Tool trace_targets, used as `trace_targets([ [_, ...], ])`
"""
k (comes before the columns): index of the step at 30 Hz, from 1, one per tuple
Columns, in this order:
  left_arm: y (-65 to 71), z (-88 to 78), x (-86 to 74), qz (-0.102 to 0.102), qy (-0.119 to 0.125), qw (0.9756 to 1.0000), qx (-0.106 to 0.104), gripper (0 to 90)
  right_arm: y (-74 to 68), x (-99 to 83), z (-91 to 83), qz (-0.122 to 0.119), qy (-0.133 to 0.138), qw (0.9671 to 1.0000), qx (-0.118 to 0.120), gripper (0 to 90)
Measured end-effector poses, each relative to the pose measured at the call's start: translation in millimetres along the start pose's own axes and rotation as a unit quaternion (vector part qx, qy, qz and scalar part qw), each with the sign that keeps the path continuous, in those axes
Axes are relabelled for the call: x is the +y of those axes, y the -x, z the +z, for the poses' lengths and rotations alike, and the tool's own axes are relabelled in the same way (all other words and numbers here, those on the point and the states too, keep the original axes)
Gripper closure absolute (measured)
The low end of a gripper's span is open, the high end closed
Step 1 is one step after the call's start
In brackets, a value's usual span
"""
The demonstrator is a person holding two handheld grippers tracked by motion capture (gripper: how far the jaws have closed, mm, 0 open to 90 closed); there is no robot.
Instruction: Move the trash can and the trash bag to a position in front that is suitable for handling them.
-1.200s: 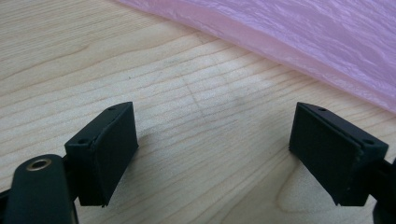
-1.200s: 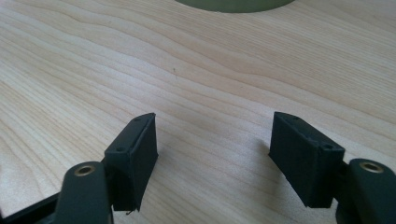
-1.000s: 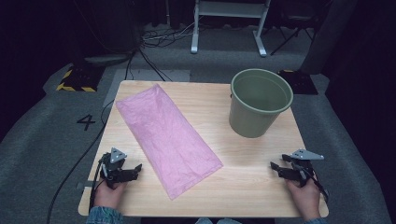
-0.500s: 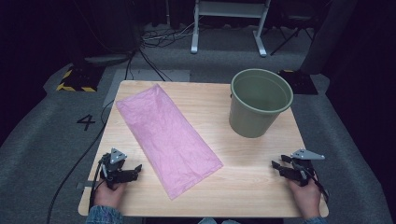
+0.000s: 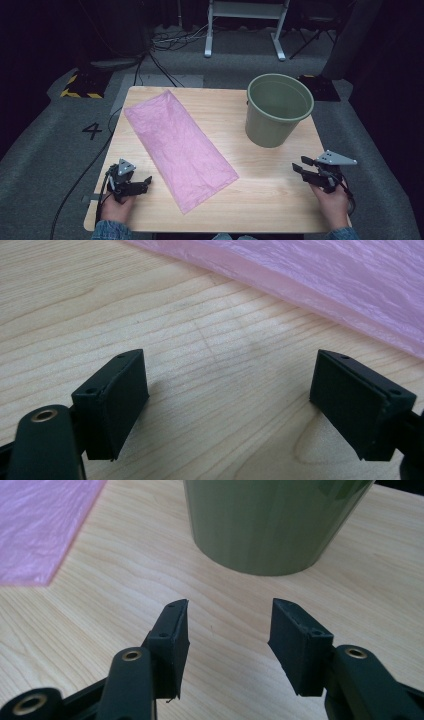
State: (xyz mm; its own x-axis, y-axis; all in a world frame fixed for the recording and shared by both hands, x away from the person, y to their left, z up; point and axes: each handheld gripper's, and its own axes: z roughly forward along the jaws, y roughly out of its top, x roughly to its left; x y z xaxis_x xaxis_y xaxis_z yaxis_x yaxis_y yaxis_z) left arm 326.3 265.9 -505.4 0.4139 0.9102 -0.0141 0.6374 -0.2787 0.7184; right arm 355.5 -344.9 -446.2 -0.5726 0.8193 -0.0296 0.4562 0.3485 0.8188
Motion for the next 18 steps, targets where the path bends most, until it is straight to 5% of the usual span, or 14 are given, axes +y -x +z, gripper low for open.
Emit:
trace_targets([
  [7, -0.1, 0.3, 0.3, 0.000, 0.000, 1.0000, 0.000, 15.1, -4.5, 23.3, -11.9, -0.015, 0.022, 0.9996, -0.005, 49.9],
  [18, 0.6, 0.3, 0.2, -0.001, 0.000, 1.0000, 0.002, 15.3, -14.3, 87.5, -27.9, -0.060, 0.059, 0.9965, 0.001, 48.8],
])
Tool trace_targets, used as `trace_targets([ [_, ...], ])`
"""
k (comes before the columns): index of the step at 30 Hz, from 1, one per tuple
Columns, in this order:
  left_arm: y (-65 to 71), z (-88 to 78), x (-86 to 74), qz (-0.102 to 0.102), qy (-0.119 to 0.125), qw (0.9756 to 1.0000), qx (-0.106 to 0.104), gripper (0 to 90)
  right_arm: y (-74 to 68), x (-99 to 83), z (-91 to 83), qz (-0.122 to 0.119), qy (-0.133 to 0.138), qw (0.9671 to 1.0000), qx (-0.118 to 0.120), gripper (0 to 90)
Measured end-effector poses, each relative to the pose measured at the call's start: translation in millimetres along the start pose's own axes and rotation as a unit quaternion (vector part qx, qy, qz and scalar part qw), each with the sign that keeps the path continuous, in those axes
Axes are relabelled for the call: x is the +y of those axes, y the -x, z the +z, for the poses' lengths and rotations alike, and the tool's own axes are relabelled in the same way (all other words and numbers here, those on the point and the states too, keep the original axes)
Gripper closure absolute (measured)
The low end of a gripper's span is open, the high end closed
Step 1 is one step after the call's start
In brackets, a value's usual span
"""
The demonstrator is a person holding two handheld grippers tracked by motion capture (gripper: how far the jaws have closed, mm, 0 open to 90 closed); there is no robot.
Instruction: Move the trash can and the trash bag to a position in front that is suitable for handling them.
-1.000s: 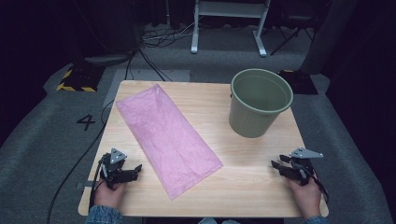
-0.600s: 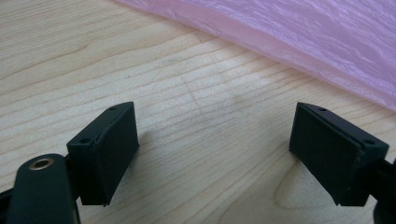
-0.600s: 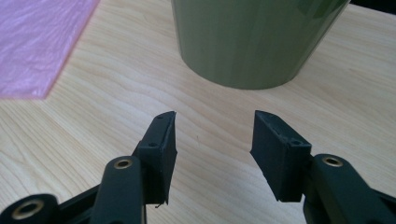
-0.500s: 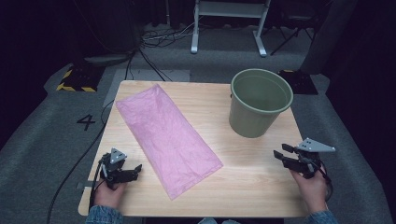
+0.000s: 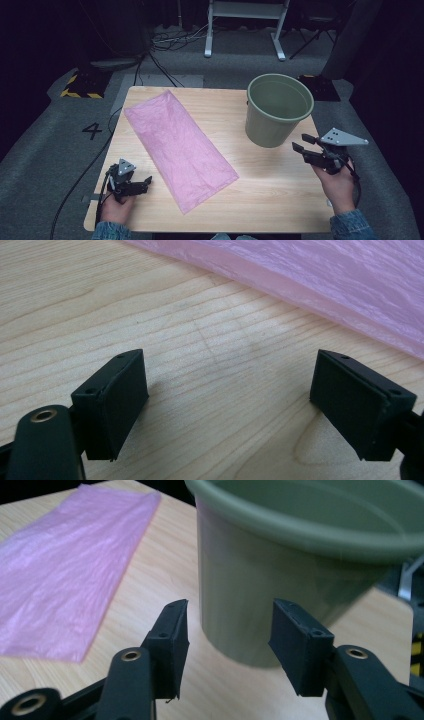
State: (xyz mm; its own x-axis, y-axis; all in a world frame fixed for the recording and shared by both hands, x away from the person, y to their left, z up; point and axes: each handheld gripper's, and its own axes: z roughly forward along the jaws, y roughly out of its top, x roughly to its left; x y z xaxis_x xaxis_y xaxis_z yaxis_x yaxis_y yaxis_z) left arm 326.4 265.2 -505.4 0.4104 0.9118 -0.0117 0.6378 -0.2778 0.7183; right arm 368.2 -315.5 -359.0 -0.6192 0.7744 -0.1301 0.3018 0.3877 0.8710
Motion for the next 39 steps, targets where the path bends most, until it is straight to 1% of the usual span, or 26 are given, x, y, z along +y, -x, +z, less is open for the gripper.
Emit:
trace_targets([
  [2, 0.3, 0.0, -0.1, -0.002, 0.000, 1.0000, 0.000, 15.3, -4.5, 14.1, 2.0, -0.025, 0.001, 0.9997, -0.005, 48.3],
  [4, 0.0, 0.0, 0.0, 0.000, 0.000, 1.0000, 0.000, 15.3, -10.0, 27.2, 4.7, -0.051, 0.006, 0.9987, -0.008, 48.5],
  [5, 0.0, 0.0, 0.0, 0.000, 0.000, 1.0000, 0.000, 15.3, -13.2, 39.7, 8.6, -0.061, 0.008, 0.9981, -0.006, 49.1],
  [8, 0.0, 0.0, 0.0, 0.000, 0.000, 1.0000, 0.000, 15.3, -12.8, 56.2, 17.1, -0.054, 0.000, 0.9985, -0.004, 49.0],
  [9, 0.0, 0.0, 0.0, 0.000, 0.000, 1.0000, 0.000, 15.3, -12.8, 56.2, 17.1, -0.054, 0.000, 0.9985, -0.004, 49.0],
  [10, 0.0, 0.0, 0.0, -0.001, 0.000, 1.0000, 0.000, 15.3, -10.2, 64.9, 23.9, -0.044, -0.006, 0.9990, 0.004, 48.9],
  [11, 0.0, 0.0, 0.0, -0.001, 0.000, 1.0000, 0.000, 15.3, -10.2, 64.9, 23.9, -0.044, -0.006, 0.9990, 0.004, 48.9],
  [12, 0.0, 0.0, 0.0, 0.000, 0.000, 1.0000, 0.000, 15.3, -7.4, 72.6, 33.3, -0.034, -0.014, 0.9992, 0.013, 48.9],
  [13, 0.0, 0.0, 0.0, 0.000, 0.000, 1.0000, 0.000, 15.3, -7.4, 72.6, 33.3, -0.034, -0.014, 0.9992, 0.013, 48.9],
  [14, 0.1, 0.0, 0.0, 0.000, 0.000, 1.0000, 0.000, 15.3, -6.2, 74.7, 37.2, -0.031, -0.019, 0.9992, 0.017, 48.9],
  [15, 0.1, 0.0, 0.0, -0.001, 0.000, 1.0000, 0.000, 15.3, -4.6, 77.0, 42.5, -0.025, -0.023, 0.9991, 0.026, 48.8],
  [18, 0.1, 0.0, -0.1, -0.001, 0.000, 1.0000, 0.000, 15.3, 2.0, 80.9, 57.8, -0.004, -0.027, 0.9970, 0.072, 47.7],
  [19, 0.3, -0.1, -0.2, -0.001, 0.000, 1.0000, 0.001, 15.4, 3.7, 83.1, 66.3, -0.007, -0.043, 0.9968, 0.067, 48.0],
  [22, 0.5, -0.1, -0.3, -0.002, 0.000, 1.0000, 0.000, 15.4, 3.7, 84.9, 76.1, -0.032, -0.063, 0.9960, 0.055, 51.2],
  [23, 0.5, -0.1, -0.3, -0.002, 0.000, 1.0000, 0.000, 15.4, 3.5, 85.2, 79.2, -0.037, -0.068, 0.9955, 0.055, 53.2],
  [24, 0.5, -0.1, -0.3, -0.002, 0.000, 1.0000, 0.000, 15.4, 3.5, 85.2, 79.2, -0.037, -0.068, 0.9955, 0.055, 53.2],
  [25, 0.5, -0.1, -0.2, -0.002, 0.000, 1.0000, 0.000, 15.4, 2.8, 85.7, 84.4, -0.042, -0.073, 0.9945, 0.063, 58.0],
  [29, 0.4, -0.1, -0.2, -0.002, 0.000, 1.0000, 0.000, 15.4, 1.9, 86.4, 92.9, -0.046, -0.077, 0.9926, 0.081, 66.9],
  [30, 0.4, -0.1, -0.2, -0.002, 0.000, 1.0000, 0.000, 15.4, 1.9, 86.4, 92.9, -0.046, -0.077, 0.9926, 0.081, 66.9],
  [31, 0.3, -0.2, -0.2, -0.001, 0.000, 1.0000, 0.000, 15.4, 2.6, 86.3, 95.1, -0.044, -0.082, 0.9922, 0.083, 70.6],
  [32, 0.2, -0.2, -0.2, -0.001, 0.000, 1.0000, 0.000, 15.4, 3.4, 86.6, 94.4, -0.040, -0.081, 0.9922, 0.086, 72.3],
  [33, 0.2, -0.2, -0.2, -0.001, 0.000, 1.0000, 0.000, 15.4, 4.1, 86.9, 93.2, -0.034, -0.079, 0.9920, 0.093, 72.9],
  [34, 0.2, -0.2, -0.2, -0.001, 0.000, 1.0000, 0.000, 15.4, 4.1, 86.9, 93.2, -0.034, -0.079, 0.9920, 0.093, 72.9],
  [36, 0.2, -0.2, -0.2, -0.001, 0.000, 1.0000, 0.000, 15.4, 2.7, 86.7, 87.4, -0.019, -0.075, 0.9903, 0.115, 73.5],
  [38, 0.2, -0.2, -0.2, -0.001, 0.000, 1.0000, 0.000, 15.4, -2.7, 85.5, 82.9, -0.023, -0.077, 0.9891, 0.123, 72.3],
  [39, 0.2, -0.2, -0.2, -0.001, 0.000, 1.0000, 0.000, 15.4, -2.7, 85.5, 82.9, -0.023, -0.077, 0.9891, 0.123, 72.3],
])
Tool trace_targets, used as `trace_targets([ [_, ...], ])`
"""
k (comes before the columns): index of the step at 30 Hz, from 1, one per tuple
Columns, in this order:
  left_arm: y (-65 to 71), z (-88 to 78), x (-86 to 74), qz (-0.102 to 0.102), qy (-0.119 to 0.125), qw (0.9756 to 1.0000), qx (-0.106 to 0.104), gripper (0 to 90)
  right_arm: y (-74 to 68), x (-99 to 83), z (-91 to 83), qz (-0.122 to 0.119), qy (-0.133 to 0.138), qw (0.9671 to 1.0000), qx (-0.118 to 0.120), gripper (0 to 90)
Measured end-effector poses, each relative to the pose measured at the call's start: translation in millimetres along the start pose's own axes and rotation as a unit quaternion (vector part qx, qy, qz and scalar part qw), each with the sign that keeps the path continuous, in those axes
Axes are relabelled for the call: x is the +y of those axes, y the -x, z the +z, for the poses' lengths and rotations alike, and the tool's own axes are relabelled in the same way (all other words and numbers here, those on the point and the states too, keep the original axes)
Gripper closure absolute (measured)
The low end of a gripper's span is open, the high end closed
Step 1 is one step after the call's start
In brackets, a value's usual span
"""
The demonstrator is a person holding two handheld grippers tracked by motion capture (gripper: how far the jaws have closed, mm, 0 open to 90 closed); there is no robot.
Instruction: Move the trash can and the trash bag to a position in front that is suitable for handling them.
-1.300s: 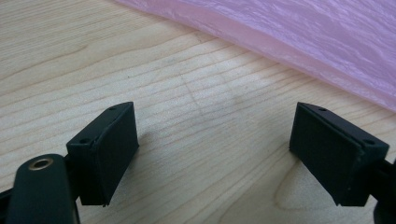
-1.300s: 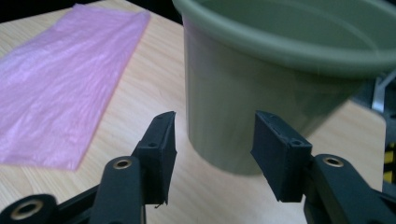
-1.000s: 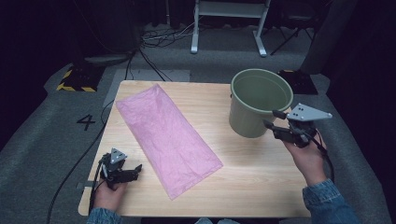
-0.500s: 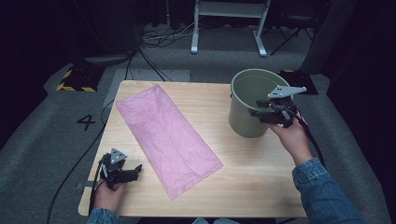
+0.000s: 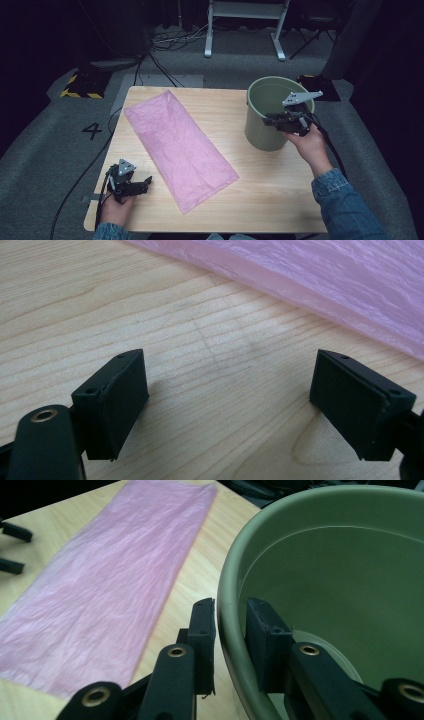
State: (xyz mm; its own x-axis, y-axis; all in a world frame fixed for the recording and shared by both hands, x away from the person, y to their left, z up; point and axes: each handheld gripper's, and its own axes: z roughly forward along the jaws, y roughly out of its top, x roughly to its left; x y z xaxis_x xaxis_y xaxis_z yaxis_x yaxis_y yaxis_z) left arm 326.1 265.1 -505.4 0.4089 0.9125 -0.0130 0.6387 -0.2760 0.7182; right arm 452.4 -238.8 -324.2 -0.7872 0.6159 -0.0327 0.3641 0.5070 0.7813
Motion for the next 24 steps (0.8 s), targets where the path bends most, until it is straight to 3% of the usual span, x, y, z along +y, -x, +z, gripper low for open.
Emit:
trace_targets([
  [7, 0.1, 0.0, 0.0, 0.000, 0.000, 1.0000, 0.000, 15.4, -40.0, -12.7, -16.4, -0.030, 0.003, 0.9990, 0.032, 68.4],
  [14, 0.1, 0.0, 0.0, 0.000, 0.000, 1.0000, 0.000, 15.4, -66.5, -26.0, -33.6, -0.034, 0.002, 0.9973, 0.064, 69.3],
  [15, 0.2, 0.1, 0.1, -0.001, 0.000, 1.0000, 0.000, 15.3, -76.1, -29.5, -37.9, -0.038, 0.005, 0.9962, 0.078, 69.2],
  [17, 0.4, 0.2, 0.2, -0.002, 0.000, 1.0000, 0.001, 15.3, -81.5, -31.1, -39.5, -0.041, 0.006, 0.9957, 0.083, 69.2],
  [18, 0.3, 0.2, 0.2, -0.002, 0.000, 1.0000, 0.001, 15.2, -92.9, -34.6, -43.8, -0.050, 0.008, 0.9943, 0.093, 69.1],
  [24, 0.2, 0.3, 0.2, -0.002, 0.000, 1.0000, 0.001, 15.2, -113.0, -42.6, -54.6, -0.052, 0.009, 0.9919, 0.116, 68.5],
])
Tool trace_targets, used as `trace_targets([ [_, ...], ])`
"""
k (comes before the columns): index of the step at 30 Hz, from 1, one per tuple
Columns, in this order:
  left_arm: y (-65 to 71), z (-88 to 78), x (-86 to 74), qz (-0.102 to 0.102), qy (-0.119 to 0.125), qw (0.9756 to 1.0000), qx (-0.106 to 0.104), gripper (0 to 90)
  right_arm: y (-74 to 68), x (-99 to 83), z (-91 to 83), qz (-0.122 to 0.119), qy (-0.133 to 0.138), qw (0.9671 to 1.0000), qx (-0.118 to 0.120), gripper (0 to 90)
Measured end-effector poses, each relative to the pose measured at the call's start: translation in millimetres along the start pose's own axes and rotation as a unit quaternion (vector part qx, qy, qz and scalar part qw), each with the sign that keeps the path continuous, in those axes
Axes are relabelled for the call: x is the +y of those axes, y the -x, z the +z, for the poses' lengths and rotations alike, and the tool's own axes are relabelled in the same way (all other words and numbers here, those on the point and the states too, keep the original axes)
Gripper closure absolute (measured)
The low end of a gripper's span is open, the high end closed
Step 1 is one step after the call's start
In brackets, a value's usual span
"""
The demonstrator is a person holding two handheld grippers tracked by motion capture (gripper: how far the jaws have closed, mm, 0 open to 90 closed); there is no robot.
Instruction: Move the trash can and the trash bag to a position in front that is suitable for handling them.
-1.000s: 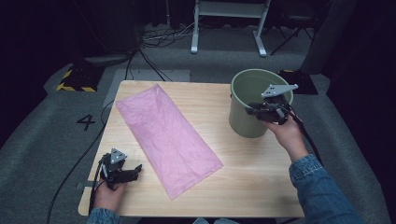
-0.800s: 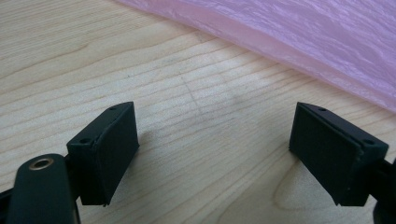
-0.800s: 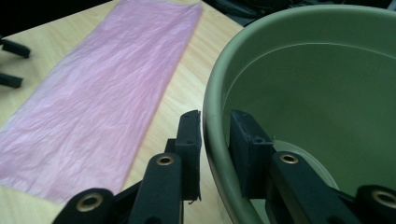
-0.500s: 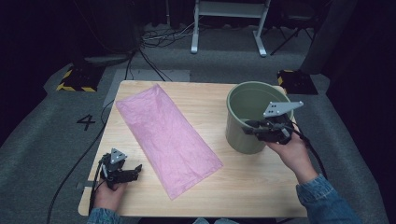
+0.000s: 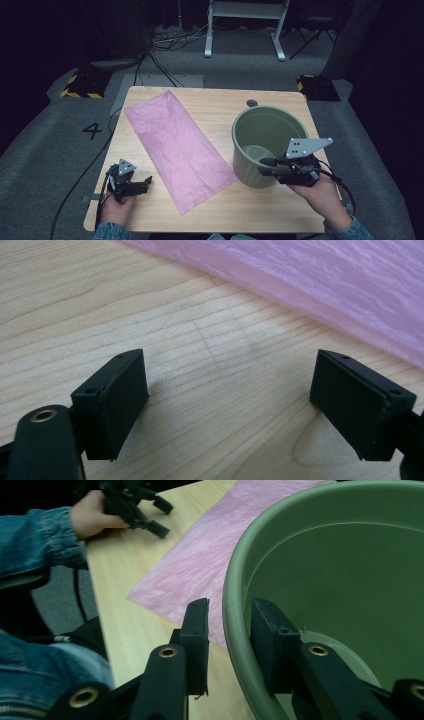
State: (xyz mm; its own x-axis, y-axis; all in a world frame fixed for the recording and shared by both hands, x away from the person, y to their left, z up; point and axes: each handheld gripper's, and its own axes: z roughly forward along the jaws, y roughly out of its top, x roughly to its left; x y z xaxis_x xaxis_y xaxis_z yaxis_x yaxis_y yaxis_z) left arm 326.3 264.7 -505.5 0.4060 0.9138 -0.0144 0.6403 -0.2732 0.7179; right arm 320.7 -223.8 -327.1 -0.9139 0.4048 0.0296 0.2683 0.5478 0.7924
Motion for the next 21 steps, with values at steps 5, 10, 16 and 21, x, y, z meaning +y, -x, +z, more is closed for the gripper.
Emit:
trace_targets([
  [5, 0.1, 0.1, 0.1, -0.001, 0.000, 1.0000, 0.000, 15.2, -19.1, -2.3, -2.8, -0.004, -0.003, 0.9998, 0.019, 68.2],
  [10, 0.1, 0.1, 0.0, -0.001, 0.000, 1.0000, 0.000, 15.2, -36.3, -2.9, -5.3, -0.015, -0.013, 0.9996, 0.020, 66.4],
  [16, 0.1, 0.1, 0.0, -0.001, 0.000, 1.0000, 0.000, 15.2, -52.9, -4.3, -7.0, -0.025, -0.010, 0.9987, 0.042, 65.6],
  [21, 0.0, 0.0, 0.1, 0.000, 0.000, 1.0000, 0.000, 15.2, -59.1, -2.5, -10.7, -0.037, 0.000, 0.9987, 0.035, 61.8],
])
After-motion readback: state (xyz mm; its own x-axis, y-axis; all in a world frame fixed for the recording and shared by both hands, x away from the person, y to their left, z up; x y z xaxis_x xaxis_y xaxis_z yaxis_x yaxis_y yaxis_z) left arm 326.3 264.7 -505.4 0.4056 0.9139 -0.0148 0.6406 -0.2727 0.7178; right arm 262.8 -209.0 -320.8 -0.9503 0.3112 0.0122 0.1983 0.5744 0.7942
